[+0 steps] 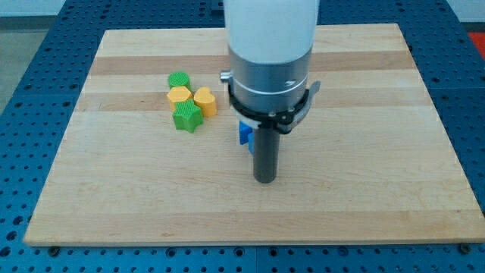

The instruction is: Slide the blue blocks at the bottom left of the red blocks

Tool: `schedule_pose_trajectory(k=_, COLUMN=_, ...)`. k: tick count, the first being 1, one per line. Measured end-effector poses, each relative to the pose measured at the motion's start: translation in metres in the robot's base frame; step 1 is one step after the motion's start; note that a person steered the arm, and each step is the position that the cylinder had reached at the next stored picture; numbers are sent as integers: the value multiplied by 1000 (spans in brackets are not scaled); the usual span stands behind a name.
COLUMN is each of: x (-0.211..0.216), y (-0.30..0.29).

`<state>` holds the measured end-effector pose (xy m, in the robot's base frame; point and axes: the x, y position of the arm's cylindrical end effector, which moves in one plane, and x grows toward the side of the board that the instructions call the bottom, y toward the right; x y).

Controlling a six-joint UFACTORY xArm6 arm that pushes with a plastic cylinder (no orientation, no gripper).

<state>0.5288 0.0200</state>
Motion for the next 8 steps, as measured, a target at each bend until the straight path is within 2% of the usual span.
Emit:
schedule_pose_trajectory(k=4, x=-47, y=-3)
schedule_pose_trajectory(k=8, x=-62, y=-42)
